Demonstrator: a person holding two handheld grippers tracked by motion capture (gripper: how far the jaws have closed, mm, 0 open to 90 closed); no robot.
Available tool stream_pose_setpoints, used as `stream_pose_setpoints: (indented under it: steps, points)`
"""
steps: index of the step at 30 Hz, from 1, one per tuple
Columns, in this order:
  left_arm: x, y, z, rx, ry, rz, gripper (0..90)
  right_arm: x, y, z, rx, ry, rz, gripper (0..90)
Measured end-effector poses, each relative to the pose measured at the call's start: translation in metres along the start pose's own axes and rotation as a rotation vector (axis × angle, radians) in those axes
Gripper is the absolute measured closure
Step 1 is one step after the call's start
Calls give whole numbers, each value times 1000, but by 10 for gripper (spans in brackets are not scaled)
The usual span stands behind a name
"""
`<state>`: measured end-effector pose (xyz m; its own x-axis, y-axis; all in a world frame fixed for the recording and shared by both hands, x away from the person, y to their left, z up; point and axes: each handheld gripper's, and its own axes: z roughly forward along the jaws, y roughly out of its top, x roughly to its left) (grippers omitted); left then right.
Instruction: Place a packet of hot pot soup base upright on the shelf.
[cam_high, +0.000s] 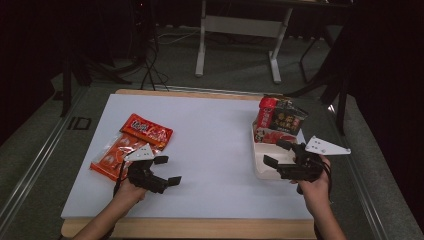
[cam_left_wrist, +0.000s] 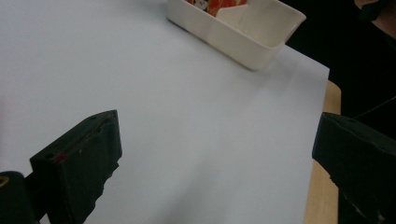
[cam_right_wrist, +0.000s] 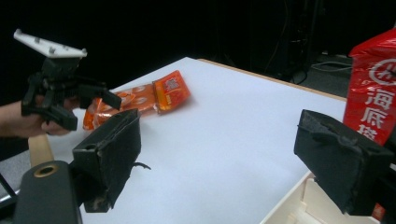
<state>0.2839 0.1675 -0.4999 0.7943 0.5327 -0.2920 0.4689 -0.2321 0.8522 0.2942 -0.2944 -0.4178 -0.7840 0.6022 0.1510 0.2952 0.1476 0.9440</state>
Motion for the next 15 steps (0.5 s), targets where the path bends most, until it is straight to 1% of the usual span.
stream_pose_setpoints:
  steps: [2,4,5,6,7,8,10,11,13,15]
  points:
    - [2,2,-5,-5,12,5,19,4,-2,1,7,6,-6,147]
    - [4,3,-11,-10,45,16,58,6,-3,1,7,12,-1,147]
    - [6,4,-14,-9,47,18,58,7,-3,1,7,10,-2,147]
    - [8,4,-18,-8,60,23,62,8,-3,0,5,14,-4,147]
    - [9,4,-23,-12,80,29,96,9,-4,0,3,18,-6,147]
    - [12,5,-28,-15,88,28,145,10,-4,0,6,18,-6,147]
    - [17,5,-38,-11,102,29,164,13,-5,0,9,19,-8,147]
    - [20,4,-43,-13,115,32,199,14,-5,0,13,22,-7,147]
    - [26,4,-54,-18,138,26,269,15,-5,0,15,20,-15,147]
    - [33,3,-64,-27,171,18,336,17,-5,1,14,27,-14,148]
